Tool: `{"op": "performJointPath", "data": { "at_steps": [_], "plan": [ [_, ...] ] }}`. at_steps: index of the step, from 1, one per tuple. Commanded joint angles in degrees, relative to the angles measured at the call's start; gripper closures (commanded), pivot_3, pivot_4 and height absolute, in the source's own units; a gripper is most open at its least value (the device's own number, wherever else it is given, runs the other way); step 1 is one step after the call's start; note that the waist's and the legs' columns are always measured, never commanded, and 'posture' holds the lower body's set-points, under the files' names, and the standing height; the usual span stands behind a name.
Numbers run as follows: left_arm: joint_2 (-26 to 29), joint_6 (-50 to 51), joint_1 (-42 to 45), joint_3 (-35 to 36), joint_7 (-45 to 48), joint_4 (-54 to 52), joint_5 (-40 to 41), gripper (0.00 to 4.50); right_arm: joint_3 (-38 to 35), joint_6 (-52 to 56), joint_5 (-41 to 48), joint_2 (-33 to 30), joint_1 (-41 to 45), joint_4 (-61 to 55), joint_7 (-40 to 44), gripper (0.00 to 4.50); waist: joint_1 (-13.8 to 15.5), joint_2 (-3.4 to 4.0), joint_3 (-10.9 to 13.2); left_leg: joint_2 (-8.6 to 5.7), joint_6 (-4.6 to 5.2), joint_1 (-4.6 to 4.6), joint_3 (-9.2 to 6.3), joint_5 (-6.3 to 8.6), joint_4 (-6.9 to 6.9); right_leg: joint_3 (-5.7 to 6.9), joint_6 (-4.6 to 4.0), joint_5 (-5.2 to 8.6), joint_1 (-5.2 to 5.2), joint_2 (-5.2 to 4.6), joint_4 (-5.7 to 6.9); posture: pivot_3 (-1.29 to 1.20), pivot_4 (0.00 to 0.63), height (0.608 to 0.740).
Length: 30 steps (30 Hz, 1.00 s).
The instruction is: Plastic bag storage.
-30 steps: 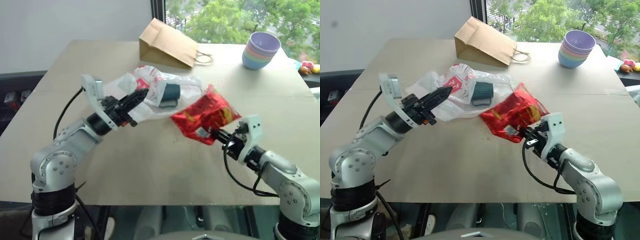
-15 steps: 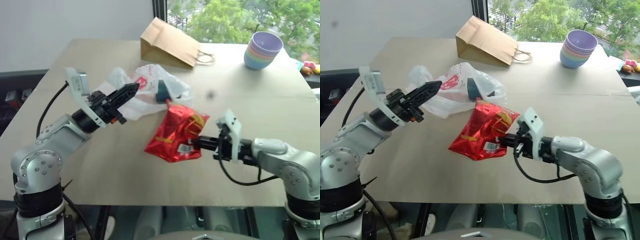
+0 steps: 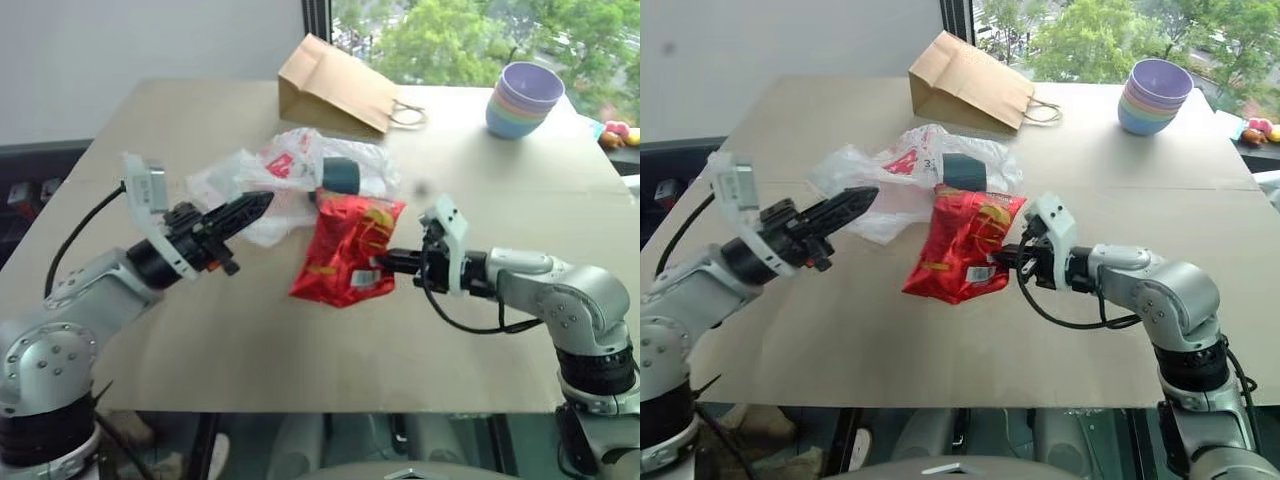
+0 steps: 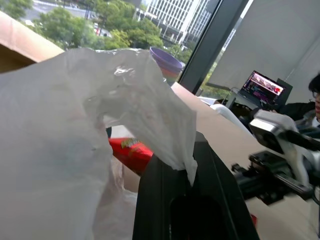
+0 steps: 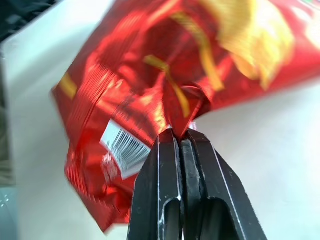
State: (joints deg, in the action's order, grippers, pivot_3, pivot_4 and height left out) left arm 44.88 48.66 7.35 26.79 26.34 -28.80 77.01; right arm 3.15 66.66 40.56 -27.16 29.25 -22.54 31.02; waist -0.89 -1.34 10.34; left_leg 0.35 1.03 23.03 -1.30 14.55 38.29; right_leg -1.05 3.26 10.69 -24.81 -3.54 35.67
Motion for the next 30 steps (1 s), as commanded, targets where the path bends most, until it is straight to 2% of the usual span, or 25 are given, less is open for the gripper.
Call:
{"op": "performJointPath", "data": {
  "at_steps": [1,6,12,14,18,24,30],
  "plan": [
    [1.84,0.57,-2.73,1.71,3.43,-4.38,3.12,4.5,1.57,-3.53,-2.72,-0.24,4.3,3.75,1.25,4.41,-0.02,0.01,0.01,-0.01,0.01,0.01,0.01,0.01,-0.01,0.0,0.0,0.0,0.0,-0.01,-0.03,0.0,0.15,0.74],
    [3.0,0.28,-8.11,-0.6,7.59,-9.61,0.92,4.5,3.5,-5.47,-6.32,3.48,12.07,15.13,1.18,4.41,-0.6,0.0,0.03,0.04,0.02,-0.04,0.09,0.01,-0.03,-0.04,0.16,0.11,-0.03,0.04,-0.02,0.0,0.15,0.74],
    [1.47,-1.81,-7.25,-0.6,5.61,-7.78,0.44,4.5,4.54,-6.14,-8.04,-1.63,12.83,15.77,6.76,4.41,0.2,0.11,0.09,0.02,0.02,-0.04,0.03,0.01,-0.02,0.0,0.14,0.09,-0.01,0.03,0.03,0.0,0.15,0.74],
    [2.04,-1.76,-7.39,-1.35,6.8,-8.06,-0.42,4.5,3.4,-4.66,-7.61,-0.99,13.27,16.09,5.79,4.41,0.05,0.11,0.1,0.02,0.02,-0.04,0.06,0.01,-0.01,-0.02,0.14,0.09,0.0,0.02,0.02,0.0,0.15,0.74],
    [3.2,-2.49,-10.52,-4.86,11.88,-12.24,-5.0,4.5,0.39,-0.3,-6.28,7.77,16.76,18.95,-0.6,4.41,-1.37,0.13,0.11,0.07,0.02,-0.07,0.13,0.01,-0.04,-0.1,0.03,0.02,-0.04,0.1,0.04,0.0,0.15,0.74],
    [4.09,-3.28,-10.84,-7.05,14.85,-12.62,-7.57,4.5,-2.32,3.1,-7.2,19.04,23.25,25.14,-8.0,4.41,-1.39,0.19,0.14,0.22,0.02,-0.08,0.11,0.01,-0.06,-0.15,-0.05,-0.02,-0.13,0.29,0.15,0.0,0.15,0.74],
    [4.0,-2.33,-10.15,-9.02,14.41,-13.64,-7.51,4.5,-6.23,4.45,-7.99,24.21,27.61,29.71,-13.09,4.41,-1.34,0.21,0.15,0.21,0.01,-0.05,0.11,0.01,-0.06,-0.15,-0.06,-0.05,-0.13,0.29,0.13,0.0,0.15,0.74]
  ]
}}
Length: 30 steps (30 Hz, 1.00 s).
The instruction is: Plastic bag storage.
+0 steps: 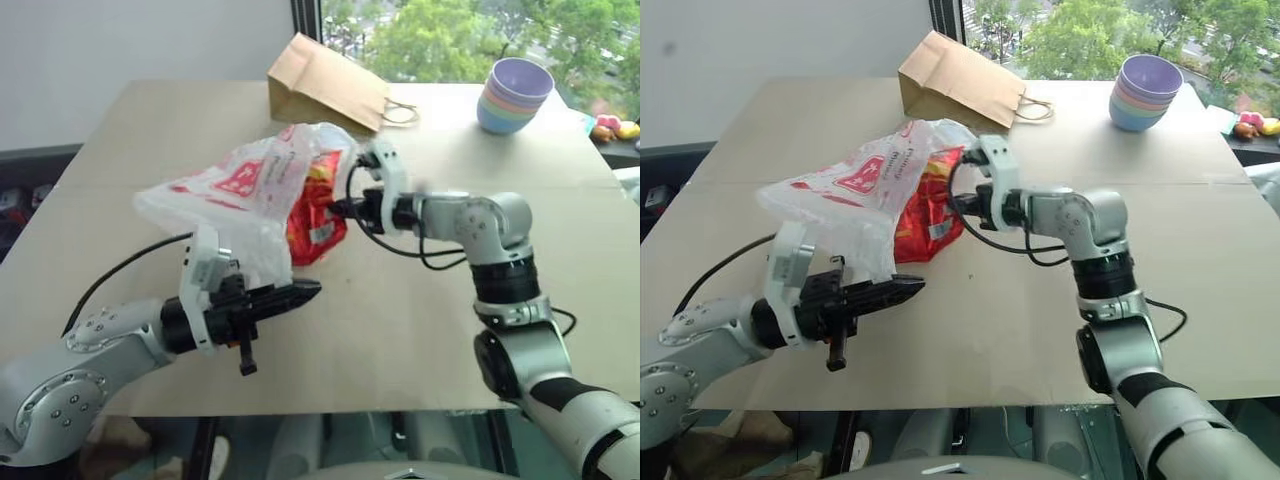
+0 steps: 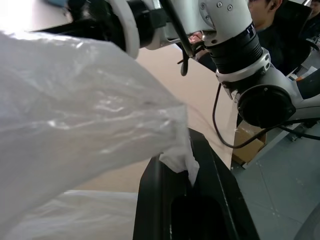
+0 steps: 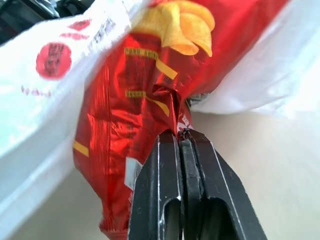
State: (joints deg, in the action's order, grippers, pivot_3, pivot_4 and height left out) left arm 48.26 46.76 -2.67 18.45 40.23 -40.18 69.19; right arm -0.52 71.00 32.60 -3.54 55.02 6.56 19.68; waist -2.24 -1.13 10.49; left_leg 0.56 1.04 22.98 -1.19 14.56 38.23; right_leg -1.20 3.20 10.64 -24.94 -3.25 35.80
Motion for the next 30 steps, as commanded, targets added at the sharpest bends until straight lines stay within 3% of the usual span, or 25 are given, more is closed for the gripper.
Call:
{"op": "performJointPath", "data": {
  "at_steps": [1,9,15,21,26,30],
  "plan": [
    [0.78,-0.21,-0.34,-0.71,0.29,-2.37,0.6,4.5,-3.47,0.09,-0.14,0.7,2.41,1.76,-2.29,4.41,-0.01,0.0,0.0,-0.01,0.0,0.02,0.0,0.0,0.0,0.0,0.0,0.0,0.0,-0.01,-0.02,0.0,0.15,0.74],
    [1.58,-1.84,-2.91,-0.67,3.05,-1.64,-2.74,4.5,-8.75,-3.13,-1.05,-2.19,7.13,12.01,-2.56,4.41,-0.16,0.07,0.04,0.0,0.0,0.02,0.02,0.0,-0.02,-0.01,-0.01,0.0,-0.04,0.0,-0.03,0.0,0.15,0.74],
    [-1.32,-7.31,0.99,-5.17,5.12,1.89,-11.61,4.5,-11.98,-4.85,-0.69,-3.81,11.18,17.6,-2.18,4.41,-0.17,0.1,0.06,0.02,0.0,0.03,0.04,0.0,-0.02,-0.02,-0.01,0.0,-0.03,0.03,-0.03,0.0,0.15,0.74],
    [-3.38,-12.06,-1.93,-7.4,7.62,3.46,-18.47,4.5,-12.78,0.49,2.29,2.96,9.66,12.04,-5.06,4.41,-0.42,0.1,0.06,0.07,0.0,0.1,0.25,0.0,-0.18,-0.22,0.12,-0.1,-0.28,0.09,0.02,0.0,0.15,0.74],
    [-4.73,-13.48,-6.02,-3.9,8.0,2.56,-17.46,4.5,-12.3,-0.01,3.67,16.06,5.9,9.66,-9.18,4.41,-0.44,0.12,0.05,0.16,0.0,0.12,0.29,0.0,-0.44,-0.26,0.01,-0.04,-0.48,0.16,0.09,0.0,0.15,0.74],
    [-4.93,-13.06,-8.59,-1.26,7.28,1.42,-15.97,4.5,-5.54,-4.54,3.41,18.01,2.77,9.41,-4.93,4.41,-0.04,0.11,0.04,0.1,-0.02,0.65,0.0,-0.02,-0.14,-0.06,-0.01,-0.08,-0.74,0.13,0.09,0.0,0.15,0.74]
  ]
}}
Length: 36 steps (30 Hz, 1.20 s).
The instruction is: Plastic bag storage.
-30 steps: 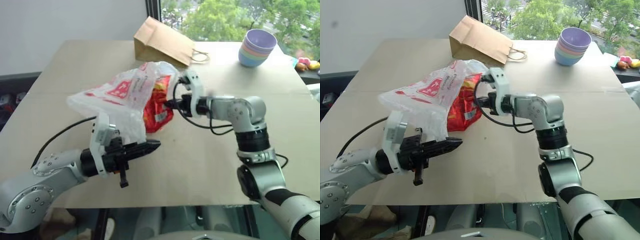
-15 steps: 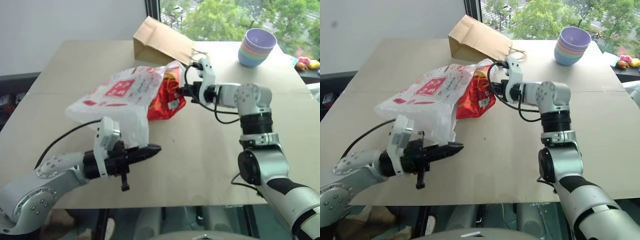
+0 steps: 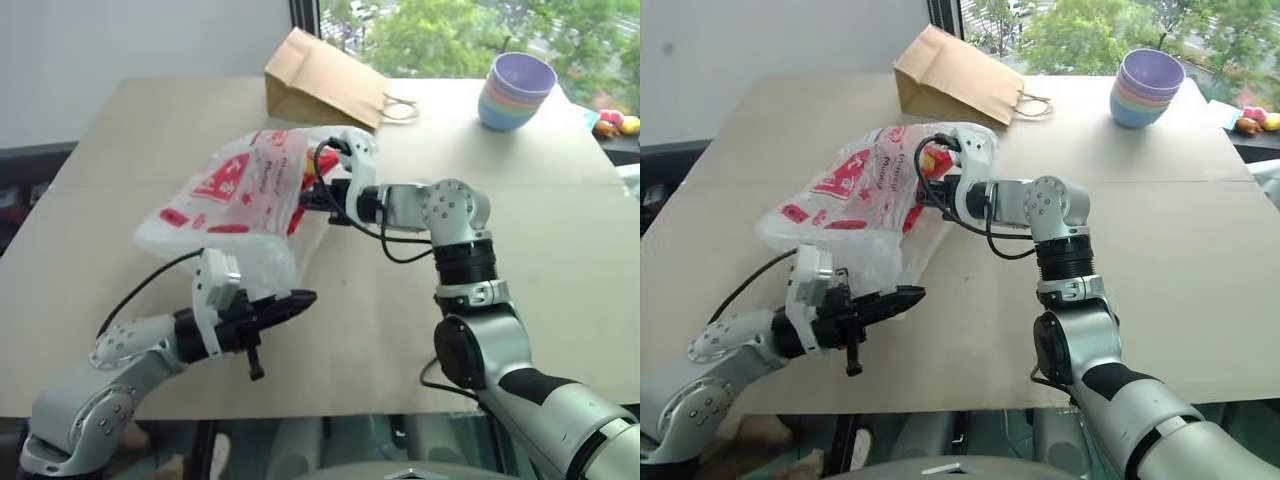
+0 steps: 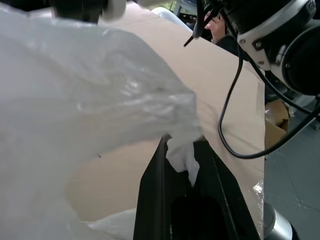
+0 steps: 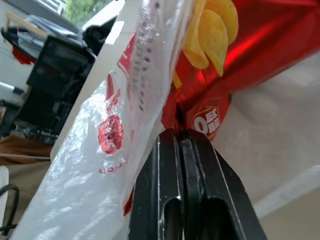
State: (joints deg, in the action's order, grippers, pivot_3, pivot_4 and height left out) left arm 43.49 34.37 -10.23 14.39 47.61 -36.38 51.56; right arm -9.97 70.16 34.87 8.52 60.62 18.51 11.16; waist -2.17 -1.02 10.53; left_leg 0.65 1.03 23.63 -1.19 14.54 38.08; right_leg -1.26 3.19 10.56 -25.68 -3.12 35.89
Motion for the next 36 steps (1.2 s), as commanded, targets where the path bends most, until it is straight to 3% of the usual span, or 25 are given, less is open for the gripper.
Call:
{"op": "performJointPath", "data": {
  "at_steps": [1,6,9,11,12,13,18,23,27,34,36],
  "plan": [
    [-0.31,-0.69,-1.49,3.46,-0.41,-2.42,1.92,4.5,5.45,-5.05,0.88,6.17,-3.9,-2.34,4.55,4.41,-0.21,-0.01,0.0,-0.02,0.0,0.06,-0.04,0.0,0.07,0.0,0.01,0.0,0.0,0.0,-0.05,0.0,0.15,0.74],
    [-1.54,-0.04,-1.01,4.77,-3.35,-2.9,3.45,4.5,12.76,-7.96,0.91,2.24,-7.73,-4.34,11.96,4.41,-0.22,-0.01,-0.01,-0.05,0.0,0.08,-0.17,0.0,0.11,0.08,0.0,0.0,0.01,0.01,0.0,0.0,0.15,0.74],
    [-1.66,0.39,-0.38,4.76,-4.62,-3.19,4.28,4.5,14.79,-9.03,0.62,-0.78,-9.32,-6.95,15.05,3.1,-0.25,-0.01,-0.01,-0.04,0.0,0.08,-0.24,0.0,0.11,0.14,-0.01,-0.01,0.02,0.03,0.02,0.0,0.15,0.74],
    [-2.26,1.07,1.25,4.59,-6.89,-2.9,5.68,4.5,19.13,-14.57,-4.31,-5.94,-11.59,-13.77,16.37,2.04,-0.17,0.0,-0.01,-0.04,-0.01,0.08,-0.26,-0.01,0.12,0.15,-0.03,-0.02,0.03,0.04,0.03,0.0,0.15,0.74],
    [-2.58,1.48,2.18,4.57,-8.03,-2.67,6.55,4.5,20.37,-16.07,-5.42,-8.68,-12.61,-17.32,17.63,1.7,0.02,0.0,-0.01,-0.05,-0.01,0.09,-0.27,-0.01,0.13,0.16,-0.03,-0.02,0.03,0.04,0.03,0.0,0.15,0.74],
    [-2.78,1.84,2.81,4.59,-8.79,-2.53,7.15,4.5,21.07,-16.97,-5.94,-10.41,-13.32,-19.57,18.52,1.7,0.25,-0.01,-0.01,-0.06,-0.01,0.11,-0.32,-0.01,0.16,0.2,-0.02,-0.02,0.04,0.02,0.03,0.0,0.15,0.74],
    [-3.38,3.69,6.14,3.48,-12.5,-2.24,9.46,4.5,22.94,-21.64,-10.85,-20.62,-16.03,-31.34,19.52,0.07,0.02,-0.03,-0.03,-0.14,-0.02,0.11,-0.3,-0.01,0.25,0.15,0.0,-0.03,0.11,-0.04,0.02,0.0,0.15,0.74],
    [-3.84,4.81,8.23,2.63,-14.88,-2.52,10.38,4.5,19.51,-24.59,-18.71,-23.73,-13.28,-30.22,11.23,0.07,-0.36,-0.03,-0.02,0.0,-0.02,0.05,-0.31,-0.01,0.22,0.13,-0.03,-0.02,0.05,0.16,0.1,0.0,0.15,0.74],
    [-4.06,5.15,10.17,2.1,-16.45,-2.27,10.48,4.5,16.62,-28.22,-22.33,-21.95,-7.46,-17.79,6.15,0.07,-0.16,-0.04,-0.03,-0.01,-0.25,0.06,-0.3,-0.16,0.24,0.12,-0.15,-0.12,0.06,0.17,0.1,0.0,0.15,0.74],
    [-4.28,4.97,11.05,2.0,-18.21,-3.32,10.58,4.5,13.21,-41.5,-23.99,-16.35,2.62,11.83,7.71,0.07,-0.22,-0.03,-0.03,0.03,-0.26,0.05,-0.29,-0.17,0.2,0.1,-0.3,-0.21,0.05,0.22,0.09,0.0,0.15,0.74],
    [-4.69,4.63,10.79,2.26,-19.17,-3.84,10.61,4.5,13.52,-44.53,-24.81,-16.49,3.56,16.59,9.31,0.91,0.07,-0.03,-0.03,0.01,-0.26,0.11,-0.31,-0.17,0.19,0.12,-0.3,-0.21,0.05,0.19,0.05,0.0,0.15,0.74]
  ]
}}
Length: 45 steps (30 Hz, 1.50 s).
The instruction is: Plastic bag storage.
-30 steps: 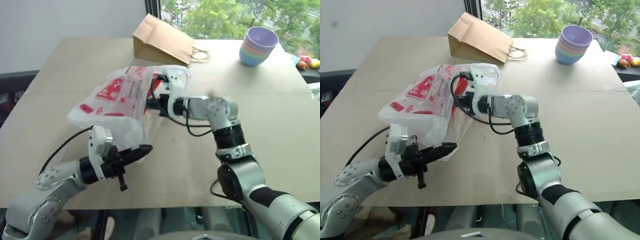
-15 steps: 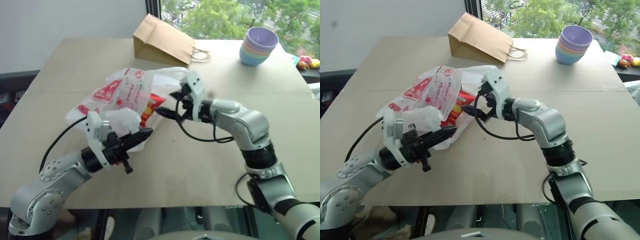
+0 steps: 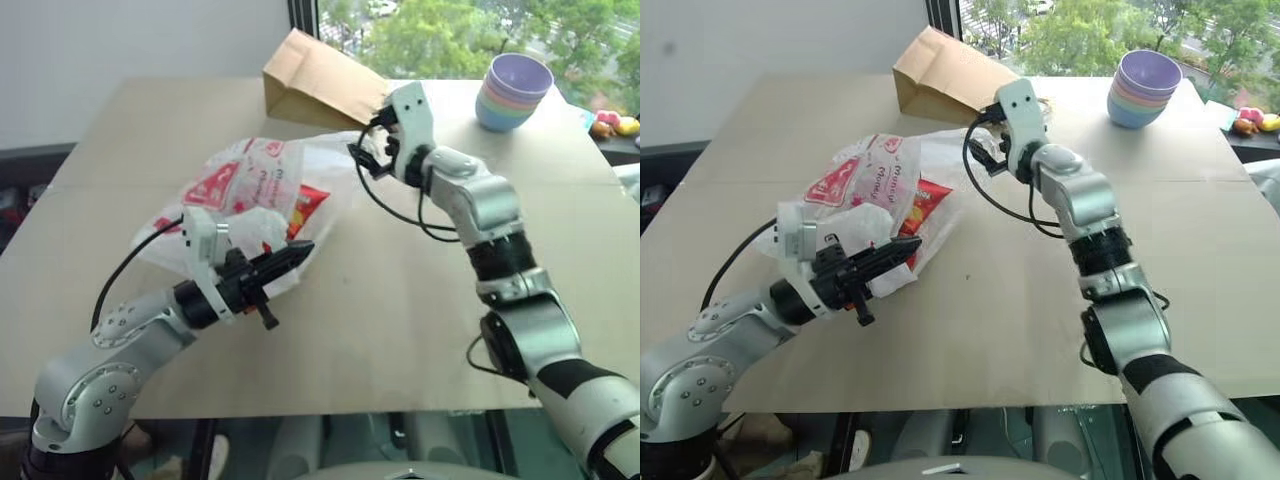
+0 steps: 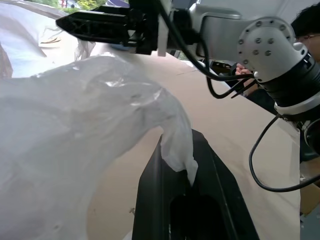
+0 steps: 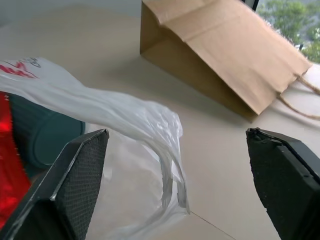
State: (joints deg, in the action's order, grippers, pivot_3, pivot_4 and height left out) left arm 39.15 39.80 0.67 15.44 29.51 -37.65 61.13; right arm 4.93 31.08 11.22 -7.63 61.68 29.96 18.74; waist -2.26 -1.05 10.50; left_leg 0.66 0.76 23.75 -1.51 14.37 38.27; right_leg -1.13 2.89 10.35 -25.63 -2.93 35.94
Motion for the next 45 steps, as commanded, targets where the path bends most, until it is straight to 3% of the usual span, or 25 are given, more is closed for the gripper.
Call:
{"op": "performJointPath", "data": {
  "at_steps": [1,6,7,8,12,16,19,25,30,33,38,43,45],
  "plan": [
    [-0.65,-1.01,-0.36,1.34,-1.63,-2.95,1.05,4.5,-1.28,-6.48,-1.42,-0.5,2.81,6.77,2.63,1.31,0.2,0.0,0.0,-0.02,0.0,0.01,0.01,0.0,0.0,0.0,0.0,0.0,0.01,-0.03,-0.04,0.0,0.15,0.74],
    [-1.71,-1.17,-0.62,2.5,-4.14,-3.78,4.09,4.5,-2.62,-7.69,-1.64,-2.73,3.56,7.41,5.48,3.73,0.11,0.02,0.01,-0.07,0.0,0.04,0.03,0.0,0.0,-0.03,0.01,0.0,0.0,-0.09,-0.05,0.0,0.15,0.74],
    [-1.5,-0.8,-0.29,3.16,-4.26,-3.43,6.47,4.5,-3.3,-6.17,-0.82,-3.8,3.49,5.46,6.52,4.26,0.11,0.02,0.01,-0.06,0.0,0.02,0.01,0.0,0.0,-0.02,0.01,0.0,0.0,-0.08,-0.04,0.0,0.15,0.74],
    [-0.97,0.02,0.42,4.27,-4.81,-2.41,11.98,4.5,-4.65,-3.65,0.91,-4.94,3.42,3.3,7.86,4.45,0.11,0.03,0.02,-0.05,0.0,0.01,0.0,0.0,0.0,0.0,0.01,0.0,0.0,-0.07,-0.02,0.0,0.15,0.74],
    [1.82,0.86,8.04,8.01,-8.75,4.73,29.61,4.5,-10.82,7.21,7.48,-9.69,4.75,-2.72,10.61,4.45,0.41,0.04,0.03,-0.05,0.0,0.0,-0.14,0.0,0.05,0.1,0.0,0.0,0.06,-0.07,0.07,0.0,0.15,0.74],
    [1.94,-2.45,23.8,10.12,-15.99,17.94,34.72,4.5,-17.34,15.57,12.47,-14.75,11.0,-3.72,9.03,4.45,1.12,0.08,0.06,-0.06,0.01,-0.02,-0.22,-0.02,0.14,0.18,-0.01,-0.02,0.14,-0.03,0.09,0.0,0.15,0.74],
    [1.77,-4.38,36.34,10.52,-18.07,29.18,32.09,4.5,-19.61,18.16,13.34,-18.15,16.53,-1.46,8.4,4.45,1.38,0.08,0.07,-0.07,0.01,0.01,-0.21,-0.02,0.13,0.17,-0.01,-0.02,0.08,0.01,0.11,0.0,0.15,0.74],
    [0.04,-9.68,61.14,3.83,-8.37,51.92,13.07,4.5,-17.06,18.06,10.01,-29.19,23.79,0.9,12.21,4.45,1.56,0.04,0.05,-0.14,0.0,0.12,-0.09,-0.02,0.0,0.1,0.01,-0.02,0.07,-0.03,-0.14,0.0,0.15,0.74],
    [-5.18,-13.08,71.39,1.56,-2.79,61.59,2.7,4.5,-14.69,17.6,7.72,-34.59,23.07,-1.5,14.05,4.45,1.27,0.04,0.07,-0.28,-0.04,0.25,-0.03,-0.03,-0.06,-0.04,0.16,-0.08,0.05,-0.16,-0.16,0.0,0.15,0.74],
    [-5.98,-12.06,69.51,-0.27,2.11,59.88,-1.51,4.5,-16.26,17.29,8.06,-36.54,21.14,-4.34,13.96,4.45,0.83,0.08,0.1,-0.26,-0.03,0.22,0.07,-0.03,-0.19,-0.16,0.18,-0.08,-0.05,-0.16,-0.14,0.0,0.15,0.74],
    [-5.33,-6.97,57.37,-0.17,2.62,48.67,-3.48,4.5,-19.85,20.61,9.89,-39.74,8.5,-19.93,13.03,4.45,-0.05,0.09,0.09,-0.19,0.02,0.14,0.07,-0.01,-0.25,-0.19,0.18,-0.07,-0.07,-0.12,-0.11,0.0,0.15,0.74],
    [-3.98,-3.67,41.31,-2.31,3.18,31.69,-6.35,4.5,-29.34,32.95,17.51,-39.81,-14.61,-45.74,12.74,4.45,0.25,0.08,0.1,-0.16,0.03,0.16,0.09,0.0,-0.07,-0.26,0.18,-0.08,-0.09,-0.13,-0.05,0.0,0.15,0.74],
    [-3.96,-2.44,32.99,-4.15,3.93,24.85,-7.24,4.5,-33.74,37.28,19.59,-37.06,-26.66,-56.29,11.26,4.45,0.67,0.06,0.0,-0.16,0.04,0.17,0.04,0.01,-0.01,-0.22,0.18,-0.08,-0.05,-0.14,-0.05,0.0,0.15,0.74]
  ]
}}
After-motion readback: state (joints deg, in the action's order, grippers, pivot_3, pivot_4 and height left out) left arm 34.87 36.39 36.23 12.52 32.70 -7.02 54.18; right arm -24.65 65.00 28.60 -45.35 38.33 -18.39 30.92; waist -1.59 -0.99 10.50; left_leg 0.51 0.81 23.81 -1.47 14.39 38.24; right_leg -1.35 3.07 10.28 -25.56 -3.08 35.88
